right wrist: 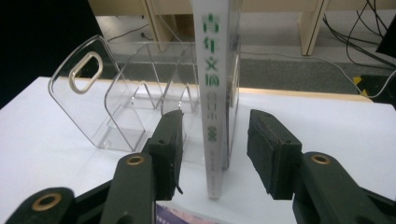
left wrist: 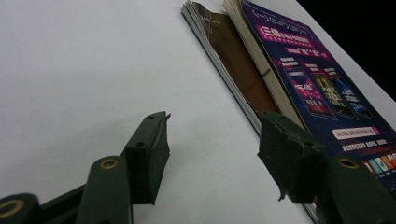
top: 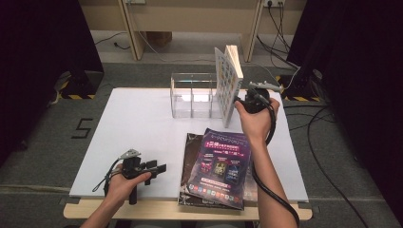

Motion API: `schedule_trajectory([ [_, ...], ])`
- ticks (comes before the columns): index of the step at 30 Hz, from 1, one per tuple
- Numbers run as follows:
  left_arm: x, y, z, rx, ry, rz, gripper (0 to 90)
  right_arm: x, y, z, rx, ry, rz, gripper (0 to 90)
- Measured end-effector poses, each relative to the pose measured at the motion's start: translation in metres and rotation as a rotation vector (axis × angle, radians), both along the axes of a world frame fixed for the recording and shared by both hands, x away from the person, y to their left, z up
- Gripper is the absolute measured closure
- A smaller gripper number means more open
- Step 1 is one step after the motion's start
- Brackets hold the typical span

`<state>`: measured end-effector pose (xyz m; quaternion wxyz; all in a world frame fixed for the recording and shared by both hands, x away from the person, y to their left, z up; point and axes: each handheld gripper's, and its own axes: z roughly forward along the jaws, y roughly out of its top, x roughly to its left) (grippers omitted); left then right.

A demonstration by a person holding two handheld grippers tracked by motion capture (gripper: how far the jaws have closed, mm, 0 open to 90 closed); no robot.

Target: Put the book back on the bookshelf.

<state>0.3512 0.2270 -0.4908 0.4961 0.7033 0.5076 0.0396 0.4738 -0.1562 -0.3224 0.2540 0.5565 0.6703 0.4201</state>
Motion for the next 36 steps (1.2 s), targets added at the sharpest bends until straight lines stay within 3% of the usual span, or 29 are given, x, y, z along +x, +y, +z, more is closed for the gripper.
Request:
schedule_trajectory([
  [8, 0.0, -0.007, 0.005, -0.01, -0.002, -0.027, 43.0, -0.014, -0.007, -0.013, -0.006, 0.042, 0.012, 57.9],
  [19, -0.001, -0.032, 0.008, -0.041, 0.014, -0.099, 45.2, -0.036, -0.014, -0.053, 0.004, 0.171, 0.028, 61.2],
  [26, 0.006, -0.059, 0.009, -0.028, 0.031, -0.162, 45.4, -0.047, -0.021, -0.082, 0.008, 0.268, 0.048, 60.9],
  [30, 0.012, -0.075, 0.006, 0.002, 0.041, -0.192, 45.5, -0.054, -0.028, -0.098, 0.01, 0.321, 0.037, 60.0],
  [36, 0.02, -0.09, 0.002, 0.007, 0.07, -0.211, 44.9, -0.062, -0.038, -0.114, 0.019, 0.368, 0.017, 58.3],
])
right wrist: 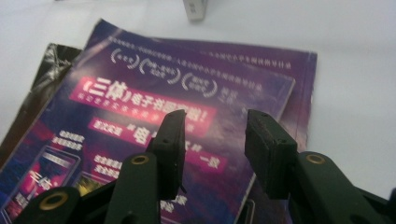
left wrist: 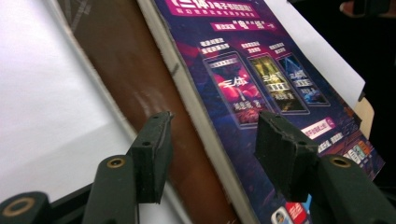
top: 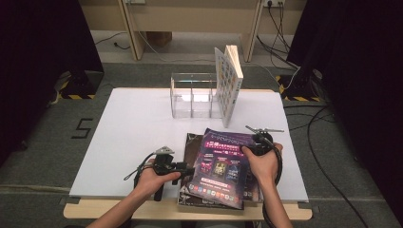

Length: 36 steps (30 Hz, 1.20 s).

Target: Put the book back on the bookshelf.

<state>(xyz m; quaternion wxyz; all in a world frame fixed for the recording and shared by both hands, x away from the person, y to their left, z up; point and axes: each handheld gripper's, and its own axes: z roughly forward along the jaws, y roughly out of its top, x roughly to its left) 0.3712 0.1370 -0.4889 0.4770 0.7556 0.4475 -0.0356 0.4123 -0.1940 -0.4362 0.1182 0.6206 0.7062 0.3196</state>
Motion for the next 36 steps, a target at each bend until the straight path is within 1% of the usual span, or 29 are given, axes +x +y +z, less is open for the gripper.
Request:
schedule_trajectory([
  [3, 0.004, -0.005, 0.0, 0.011, 0.005, -0.008, 44.2, -0.003, -0.005, -0.006, 0.017, 0.015, -0.014, 57.7],
  [4, 0.004, -0.006, 0.0, 0.013, 0.009, -0.003, 44.2, -0.005, -0.007, -0.009, 0.025, 0.028, -0.023, 57.5],
  [5, 0.005, -0.006, -0.001, 0.016, 0.01, -0.002, 44.2, -0.005, -0.008, -0.01, 0.029, 0.028, -0.025, 57.4],
  [7, 0.006, -0.008, -0.003, 0.017, 0.018, 0.003, 44.4, -0.007, -0.009, -0.016, 0.038, 0.045, -0.021, 57.0],
  [9, 0.006, -0.009, -0.004, 0.018, 0.022, 0.0, 44.7, -0.009, -0.009, -0.02, 0.037, 0.06, -0.019, 56.2],
  [12, 0.007, -0.011, -0.004, 0.009, 0.031, -0.004, 45.1, -0.01, -0.011, -0.026, 0.04, 0.065, -0.022, 55.2],
  [14, 0.007, -0.012, -0.005, -0.007, 0.054, -0.01, 46.4, -0.011, -0.011, -0.028, 0.057, 0.065, -0.033, 54.6],
  [15, 0.006, -0.013, -0.005, -0.014, 0.061, -0.014, 47.1, -0.011, -0.011, -0.028, 0.059, 0.063, -0.033, 54.6],
  [16, 0.006, -0.015, -0.005, -0.02, 0.074, -0.018, 49.8, -0.011, -0.011, -0.028, 0.055, 0.062, -0.032, 54.7],
  [17, 0.005, -0.016, -0.005, -0.01, 0.063, -0.013, 48.9, -0.012, -0.011, -0.028, 0.055, 0.059, -0.034, 54.7],
  [18, 0.004, -0.016, -0.005, 0.0, 0.057, -0.016, 50.7, -0.012, -0.01, -0.028, 0.058, 0.061, -0.044, 54.9],
  [19, 0.004, -0.015, -0.004, 0.0, 0.06, -0.014, 51.8, -0.012, -0.01, -0.028, 0.063, 0.064, -0.049, 55.1],
  [20, 0.004, -0.015, -0.004, -0.006, 0.066, -0.003, 53.0, -0.012, -0.01, -0.028, 0.062, 0.059, -0.047, 55.1],
  [23, 0.002, -0.012, 0.0, -0.014, 0.089, -0.009, 57.7, -0.013, -0.009, -0.028, 0.066, 0.066, -0.049, 55.8],
  [25, 0.0, -0.011, 0.002, -0.023, 0.097, -0.014, 59.9, -0.013, -0.007, -0.028, 0.06, 0.061, -0.05, 55.8],
  [27, -0.002, -0.009, 0.005, -0.06, 0.111, -0.001, 63.4, -0.013, -0.005, -0.028, 0.06, 0.058, -0.054, 56.2],
  [29, -0.003, -0.008, 0.008, -0.103, 0.123, 0.003, 64.6, -0.013, -0.004, -0.028, 0.062, 0.061, -0.052, 56.5],
  [32, -0.003, -0.008, 0.009, -0.106, 0.126, 0.005, 63.7, -0.014, -0.001, -0.028, 0.056, 0.061, -0.061, 56.5],
  [33, -0.003, -0.008, 0.008, -0.111, 0.137, 0.013, 63.7, -0.014, -0.001, -0.028, 0.054, 0.059, -0.062, 56.6],
  [34, -0.003, -0.008, 0.007, -0.121, 0.158, 0.028, 63.5, -0.014, -0.001, -0.028, 0.054, 0.059, -0.064, 56.6],
  [36, -0.004, -0.008, 0.003, -0.107, 0.17, 0.034, 62.9, -0.015, -0.001, -0.028, 0.055, 0.056, -0.066, 56.7],
])
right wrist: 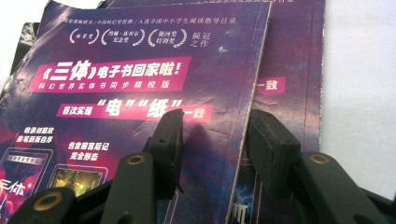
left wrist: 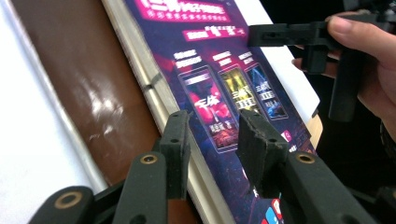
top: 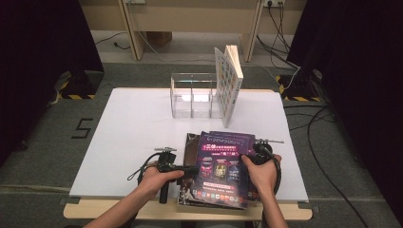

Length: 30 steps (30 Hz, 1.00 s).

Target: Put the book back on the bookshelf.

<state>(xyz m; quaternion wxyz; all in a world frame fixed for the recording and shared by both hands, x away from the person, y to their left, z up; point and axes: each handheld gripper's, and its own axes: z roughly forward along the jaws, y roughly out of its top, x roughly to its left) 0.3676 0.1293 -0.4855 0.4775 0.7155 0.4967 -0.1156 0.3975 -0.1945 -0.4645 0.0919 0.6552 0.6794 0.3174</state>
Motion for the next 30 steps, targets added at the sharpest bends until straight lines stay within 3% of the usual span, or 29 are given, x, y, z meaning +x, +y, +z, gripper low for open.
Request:
schedule_trajectory([
  [2, -0.003, -0.001, -0.005, 0.019, 0.019, -0.002, 62.4, 0.0, 0.0, 0.0, 0.007, 0.001, 0.003, 57.2],
  [4, -0.005, -0.001, -0.006, 0.009, 0.019, 0.01, 63.0, 0.0, 0.002, 0.0, 0.0, 0.005, 0.008, 57.2],
  [7, -0.005, 0.001, -0.001, -0.028, 0.034, 0.027, 64.6, 0.0, 0.002, 0.0, -0.001, 0.003, 0.008, 57.3],
  [11, -0.006, 0.0, 0.009, -0.102, 0.024, 0.033, 65.5, -0.001, 0.003, 0.0, 0.0, 0.001, 0.001, 57.2],
  [13, -0.006, -0.002, 0.012, -0.118, 0.016, 0.025, 66.1, -0.001, 0.003, 0.0, 0.0, 0.002, 0.0, 57.2],
  [22, -0.009, 0.0, 0.004, -0.112, 0.064, 0.024, 63.0, 0.0, 0.004, 0.0, -0.003, 0.002, 0.007, 57.2],
  [26, -0.011, 0.001, -0.001, -0.134, 0.114, 0.036, 61.0, 0.0, 0.004, 0.0, 0.0, -0.002, 0.003, 57.1],
  [30, -0.013, 0.0, 0.001, -0.143, 0.112, 0.027, 60.3, 0.0, 0.004, 0.0, -0.003, -0.002, 0.006, 56.9],
])
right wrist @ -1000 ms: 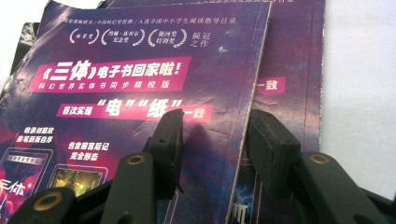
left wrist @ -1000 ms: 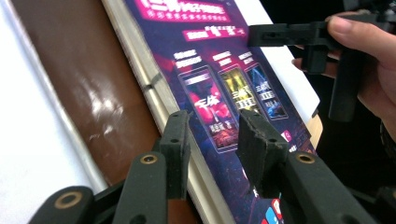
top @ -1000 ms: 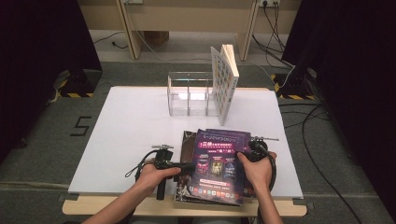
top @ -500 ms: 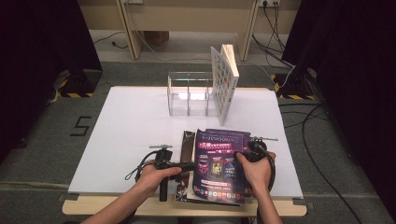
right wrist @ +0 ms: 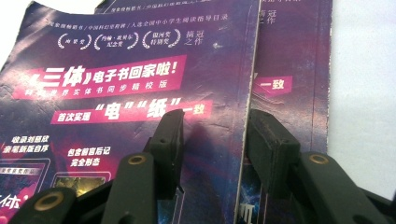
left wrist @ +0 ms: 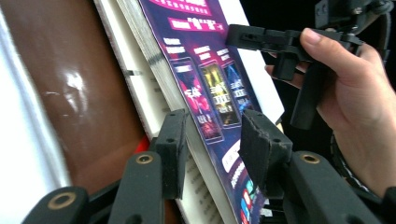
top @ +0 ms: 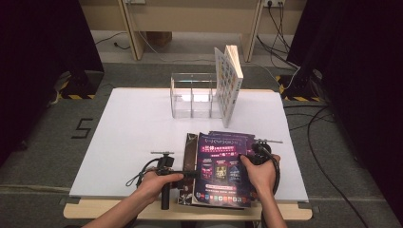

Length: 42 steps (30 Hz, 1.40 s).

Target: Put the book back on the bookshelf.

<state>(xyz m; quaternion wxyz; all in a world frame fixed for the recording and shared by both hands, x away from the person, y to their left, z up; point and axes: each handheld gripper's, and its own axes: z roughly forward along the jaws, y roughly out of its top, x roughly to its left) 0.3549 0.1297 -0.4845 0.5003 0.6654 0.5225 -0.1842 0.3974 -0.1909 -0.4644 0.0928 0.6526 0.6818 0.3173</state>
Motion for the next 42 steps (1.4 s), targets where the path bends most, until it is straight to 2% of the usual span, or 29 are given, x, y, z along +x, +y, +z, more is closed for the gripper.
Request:
schedule_trajectory([
  [3, 0.0, 0.0, -0.001, 0.0, 0.009, 0.007, 59.6, 0.0, 0.0, 0.0, 0.003, 0.005, 0.0, 56.9],
  [7, -0.006, 0.0, -0.005, -0.005, 0.032, -0.011, 59.0, 0.0, 0.0, 0.0, 0.0, 0.0, 0.001, 56.7],
  [9, -0.011, -0.005, -0.008, -0.037, 0.088, -0.057, 59.0, 0.0, 0.0, 0.0, 0.001, 0.001, 0.002, 56.7],
  [10, -0.014, -0.01, -0.011, -0.03, 0.092, -0.071, 58.5, 0.0, 0.0, 0.0, 0.001, 0.001, 0.002, 56.7],
  [12, -0.017, -0.018, -0.013, -0.011, 0.066, -0.074, 59.1, 0.0, 0.0, 0.0, -0.001, 0.003, 0.003, 56.5],
  [14, -0.014, -0.02, -0.014, -0.008, 0.063, -0.075, 62.0, 0.0, 0.0, 0.0, 0.003, -0.001, 0.004, 56.3],
  [16, -0.012, -0.02, -0.015, 0.013, 0.049, -0.08, 70.8, 0.0, 0.0, 0.0, 0.001, -0.001, 0.006, 56.1],
  [19, -0.013, -0.018, -0.017, 0.013, 0.033, -0.087, 77.0, 0.001, -0.001, 0.001, 0.002, 0.014, 0.019, 55.5],
  [21, -0.013, -0.015, -0.017, 0.012, 0.03, -0.097, 78.8, 0.004, -0.003, 0.002, 0.023, 0.03, 0.028, 55.3],
  [23, -0.014, -0.009, -0.017, 0.016, 0.045, -0.105, 79.5, 0.009, -0.005, 0.002, 0.042, 0.033, 0.046, 55.2],
  [27, -0.016, 0.002, -0.02, 0.012, 0.069, -0.102, 80.0, 0.022, -0.006, 0.004, 0.042, 0.035, 0.051, 55.0],
  [29, -0.017, 0.004, -0.023, 0.01, 0.064, -0.095, 80.0, 0.032, -0.006, 0.004, 0.053, 0.043, 0.047, 54.8],
  [34, -0.017, 0.006, -0.025, 0.008, 0.064, -0.096, 79.9, 0.055, -0.007, 0.008, 0.046, 0.032, 0.051, 54.3],
  [36, -0.017, 0.006, -0.026, 0.002, 0.064, -0.092, 79.8, 0.062, -0.007, 0.009, 0.034, 0.031, 0.057, 54.3],
  [42, -0.019, 0.008, -0.027, -0.006, 0.062, -0.084, 79.7, 0.076, -0.006, 0.008, 0.039, 0.045, 0.063, 54.3],
])
